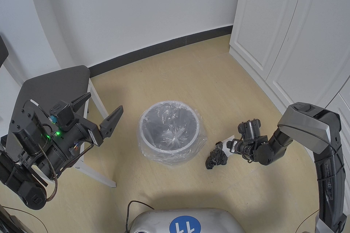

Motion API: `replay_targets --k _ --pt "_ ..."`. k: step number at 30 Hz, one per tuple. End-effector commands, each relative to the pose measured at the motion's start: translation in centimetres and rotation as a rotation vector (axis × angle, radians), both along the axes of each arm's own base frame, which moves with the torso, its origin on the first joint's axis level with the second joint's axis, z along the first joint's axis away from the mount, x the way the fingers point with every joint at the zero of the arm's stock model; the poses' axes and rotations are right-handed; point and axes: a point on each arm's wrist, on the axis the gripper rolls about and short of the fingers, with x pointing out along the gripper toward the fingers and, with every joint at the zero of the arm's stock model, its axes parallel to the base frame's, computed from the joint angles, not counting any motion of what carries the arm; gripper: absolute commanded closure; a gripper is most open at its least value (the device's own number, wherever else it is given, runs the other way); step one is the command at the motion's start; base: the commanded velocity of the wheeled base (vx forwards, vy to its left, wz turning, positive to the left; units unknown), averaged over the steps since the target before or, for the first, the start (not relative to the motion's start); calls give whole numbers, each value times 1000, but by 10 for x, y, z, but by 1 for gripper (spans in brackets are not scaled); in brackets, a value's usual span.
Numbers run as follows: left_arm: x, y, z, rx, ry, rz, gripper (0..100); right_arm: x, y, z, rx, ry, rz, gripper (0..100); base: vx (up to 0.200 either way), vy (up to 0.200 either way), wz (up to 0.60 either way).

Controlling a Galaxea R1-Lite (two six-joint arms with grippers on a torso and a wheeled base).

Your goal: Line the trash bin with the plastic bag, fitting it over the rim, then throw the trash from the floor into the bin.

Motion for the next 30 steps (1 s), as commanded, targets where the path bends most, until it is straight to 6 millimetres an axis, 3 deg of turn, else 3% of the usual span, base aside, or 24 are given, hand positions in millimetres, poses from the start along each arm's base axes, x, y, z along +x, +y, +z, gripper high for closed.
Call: replay_targets --k 1,10,12,13,18,20,30 --pt "4 0 -5 9 20 5 0 26 10 -19 100 68 -73 0 0 0 0" --pt "9 2 -10 16 38 19 0 67 13 -11 231 126 -220 0 0 0 0" --pt "9 1 -10 16 38 19 0 69 12 -13 231 126 -223 0 0 0 0" --pt "11 1 -12 17 42 19 0 81 9 -28 233 121 -232 0 0 0 0" --pt "17 -1 -19 27 68 21 0 97 9 -30 224 145 -242 0 0 0 0" --pt "20 -3 -24 31 83 19 0 94 8 -54 190 221 -250 0 0 0 0" --pt "25 -6 -25 29 84 14 0 97 11 -61 203 211 -153 0 0 0 0"
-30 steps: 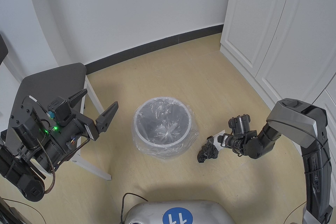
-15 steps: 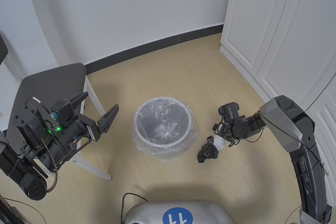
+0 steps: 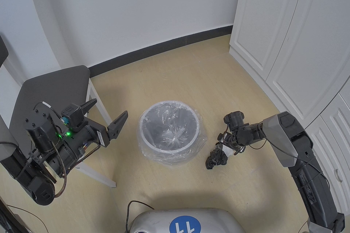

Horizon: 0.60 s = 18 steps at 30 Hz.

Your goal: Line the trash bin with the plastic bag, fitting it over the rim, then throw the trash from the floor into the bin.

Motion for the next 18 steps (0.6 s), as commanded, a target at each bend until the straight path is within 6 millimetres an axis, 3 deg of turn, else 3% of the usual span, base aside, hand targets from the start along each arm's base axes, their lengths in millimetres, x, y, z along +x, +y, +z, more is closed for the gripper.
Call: replay_targets --k 1,18 --pt "3 -3 -5 6 17 -5 0 -2 -1 -19 -10 28 10 0 0 0 0" --pt "4 -3 -6 7 18 -5 0 -6 11 -27 4 57 179 0 0 0 0"
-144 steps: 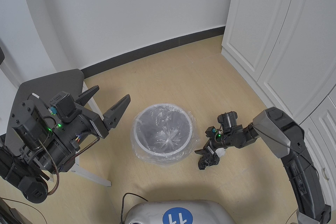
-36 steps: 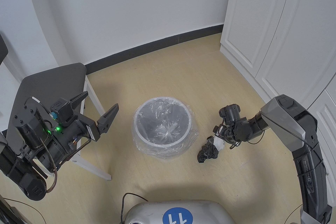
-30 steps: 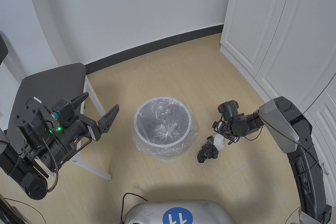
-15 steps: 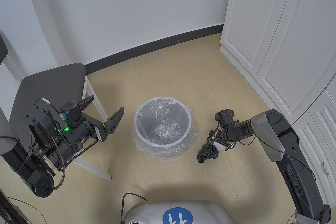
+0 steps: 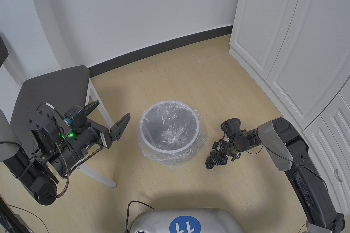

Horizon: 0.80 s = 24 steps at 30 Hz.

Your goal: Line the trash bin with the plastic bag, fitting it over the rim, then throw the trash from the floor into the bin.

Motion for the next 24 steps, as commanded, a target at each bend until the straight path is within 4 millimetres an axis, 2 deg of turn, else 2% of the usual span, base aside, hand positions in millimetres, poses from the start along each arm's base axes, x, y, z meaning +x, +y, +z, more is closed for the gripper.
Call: replay_targets --k 1,15,16,24 --pt "0 0 -1 1 3 -1 0 0 3 -1 12 -2 48 0 0 0 0" --pt "0 0 -2 2 6 -1 0 -1 3 -1 40 22 104 0 0 0 0" --pt "0 -1 -2 3 7 -3 0 -1 3 -1 40 22 104 100 0 0 0" --pt "0 0 -2 2 7 -1 0 -1 3 -1 35 20 98 100 0 0 0"
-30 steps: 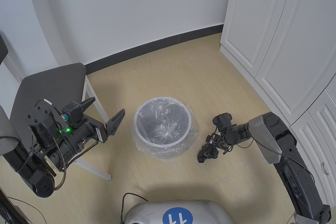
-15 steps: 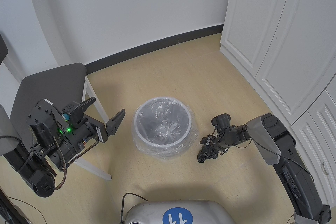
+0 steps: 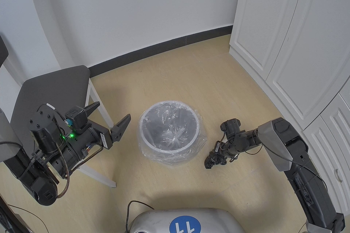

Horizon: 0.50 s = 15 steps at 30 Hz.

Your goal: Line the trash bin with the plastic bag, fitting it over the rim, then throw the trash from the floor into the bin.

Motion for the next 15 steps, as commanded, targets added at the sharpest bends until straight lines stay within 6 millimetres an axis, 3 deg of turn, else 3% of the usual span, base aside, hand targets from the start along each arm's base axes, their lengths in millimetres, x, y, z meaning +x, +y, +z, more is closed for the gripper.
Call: replay_targets --k 1,15 --pt "0 0 0 0 0 1 0 0 0 2 -4 -5 -6 100 0 0 0" --pt "2 0 -5 7 17 3 0 2 2 1 10 -32 -3 100 0 0 0"
